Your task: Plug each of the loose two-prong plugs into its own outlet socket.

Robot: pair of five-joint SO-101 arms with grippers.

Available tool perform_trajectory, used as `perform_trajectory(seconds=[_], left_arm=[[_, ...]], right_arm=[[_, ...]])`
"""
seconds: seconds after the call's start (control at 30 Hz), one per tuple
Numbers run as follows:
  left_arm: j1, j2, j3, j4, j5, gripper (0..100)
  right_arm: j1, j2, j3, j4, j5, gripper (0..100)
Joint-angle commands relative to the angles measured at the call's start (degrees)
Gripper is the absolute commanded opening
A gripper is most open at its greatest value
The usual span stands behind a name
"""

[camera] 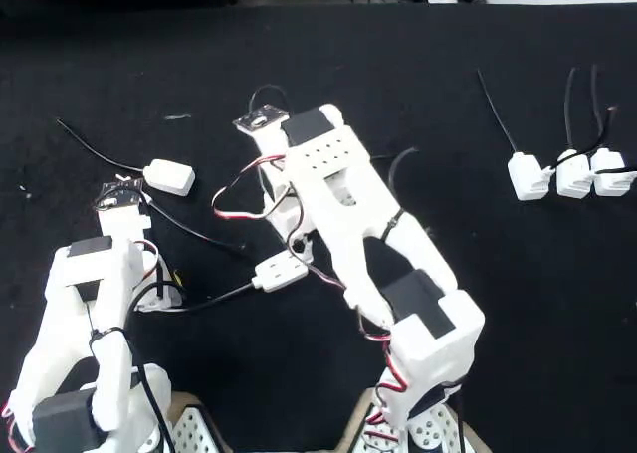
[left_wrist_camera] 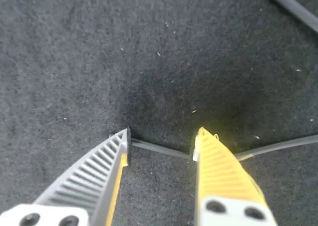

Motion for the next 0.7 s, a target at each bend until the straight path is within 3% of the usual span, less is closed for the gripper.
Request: perform_trajectory(seconds=[0.0,0.67], left_arm=[[-0.31,0.70,1.01,0.26,0.44,22],[-0.31,0.70,1.01,0.26,0.44,22]], right_arm=[[-1.23,-0.84,1.89,-3.43,0.35,1.1],[-1.93,-8.40,2.86,-2.02,0.44,1.1]])
